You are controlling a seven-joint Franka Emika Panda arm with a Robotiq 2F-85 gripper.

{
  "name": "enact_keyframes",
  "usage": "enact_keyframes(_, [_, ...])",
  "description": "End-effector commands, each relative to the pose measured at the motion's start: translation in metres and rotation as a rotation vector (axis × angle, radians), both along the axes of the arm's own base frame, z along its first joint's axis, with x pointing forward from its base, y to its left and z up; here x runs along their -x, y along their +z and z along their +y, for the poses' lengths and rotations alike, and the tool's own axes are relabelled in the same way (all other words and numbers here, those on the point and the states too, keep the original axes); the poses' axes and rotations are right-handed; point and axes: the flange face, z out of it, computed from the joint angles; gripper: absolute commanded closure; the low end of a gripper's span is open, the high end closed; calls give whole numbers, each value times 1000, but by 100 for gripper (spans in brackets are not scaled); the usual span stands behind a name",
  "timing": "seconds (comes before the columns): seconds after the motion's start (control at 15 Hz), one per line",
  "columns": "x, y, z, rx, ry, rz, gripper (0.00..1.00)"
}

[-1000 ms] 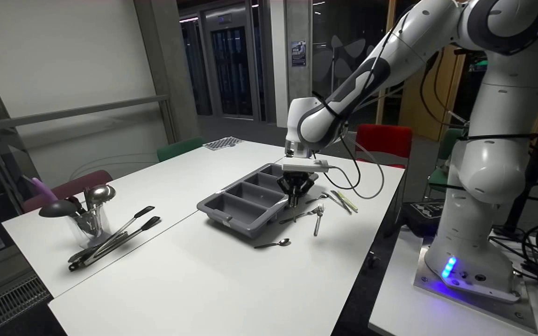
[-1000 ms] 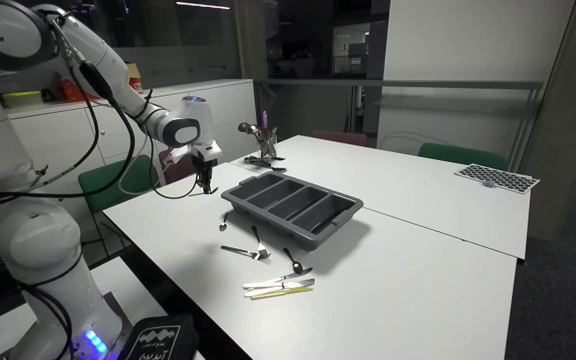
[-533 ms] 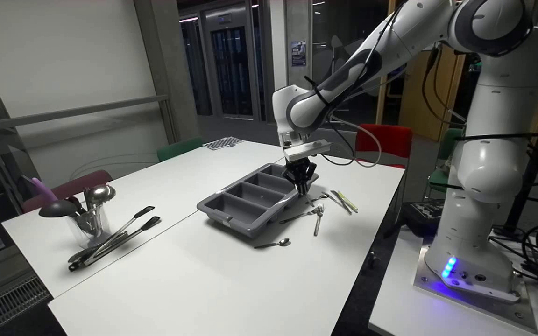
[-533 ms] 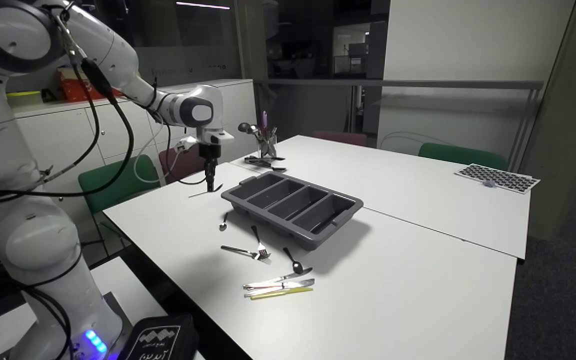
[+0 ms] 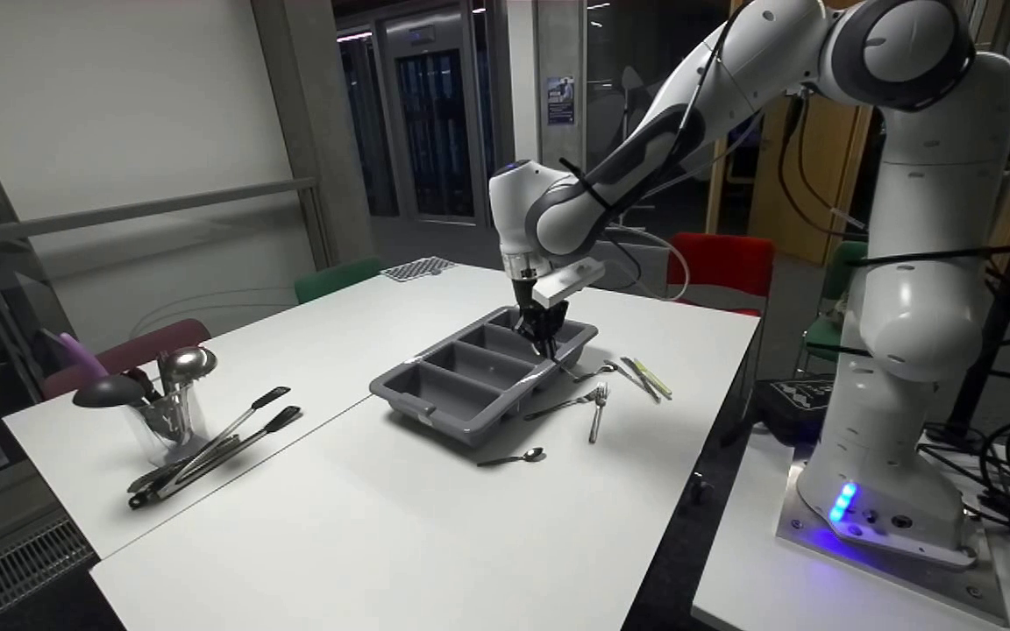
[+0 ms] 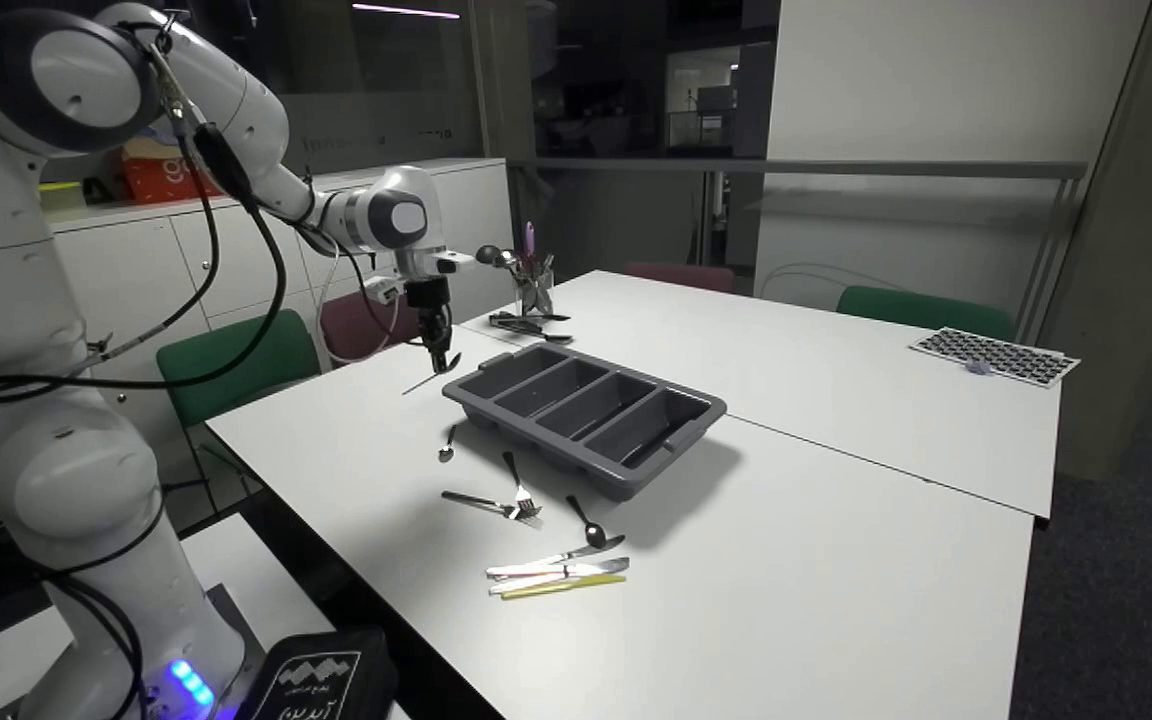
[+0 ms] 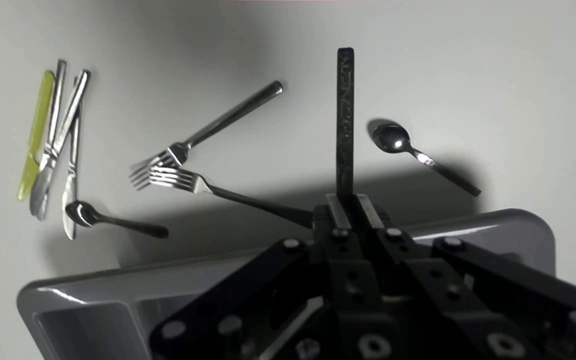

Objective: Pick up one spoon and put it in the grey object

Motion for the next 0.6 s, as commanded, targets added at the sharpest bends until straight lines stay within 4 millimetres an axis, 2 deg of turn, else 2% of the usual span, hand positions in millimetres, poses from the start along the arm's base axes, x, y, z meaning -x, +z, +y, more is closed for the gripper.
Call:
enact_keyframes(0.0, [-12, 2, 5, -25, 175, -66, 98])
enact_keyframes(0.13, [-16, 0, 8, -58, 242, -91, 98])
enact_keyframes(0.2, [-11, -2, 6, -38, 173, -64, 93])
enact_keyframes(0.53, [-13, -5, 8, -44, 217, -69, 93])
